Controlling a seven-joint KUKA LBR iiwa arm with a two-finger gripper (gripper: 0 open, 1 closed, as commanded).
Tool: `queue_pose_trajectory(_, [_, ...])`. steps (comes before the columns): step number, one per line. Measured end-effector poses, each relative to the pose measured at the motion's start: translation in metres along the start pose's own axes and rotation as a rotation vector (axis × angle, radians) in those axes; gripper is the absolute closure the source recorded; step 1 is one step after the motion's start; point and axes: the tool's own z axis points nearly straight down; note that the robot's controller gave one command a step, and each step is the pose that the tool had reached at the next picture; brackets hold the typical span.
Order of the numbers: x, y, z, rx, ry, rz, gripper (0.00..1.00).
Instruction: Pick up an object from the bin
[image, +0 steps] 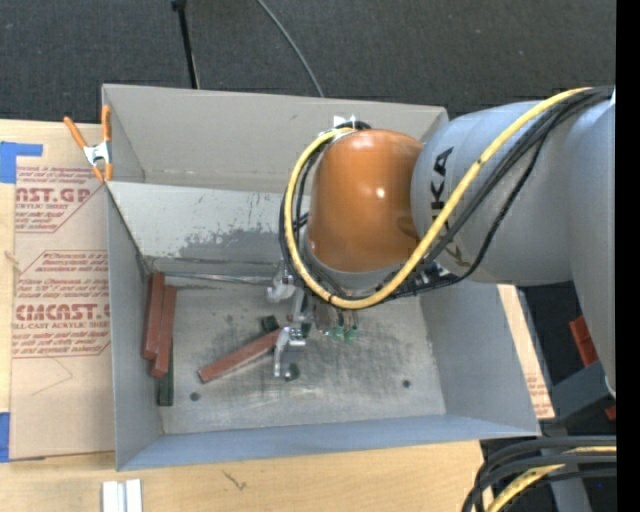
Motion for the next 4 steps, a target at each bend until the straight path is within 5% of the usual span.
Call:
queue_pose_trajectory(1, [-0.005, 0.000, 0.068, 0.001, 0.003, -0.017, 0.00])
queue_pose_trajectory(2, [-0.047, -0.021, 0.120, -0.007, -0.021, 0.093, 1.00])
queue_pose_trajectory(3, [-0.047, -0.021, 0.120, -0.007, -0.021, 0.093, 1.00])
queue_pose_trajectory(4, [-0.040, -0.025, 0.081, 0.002, 0.010, 0.078, 1.00])
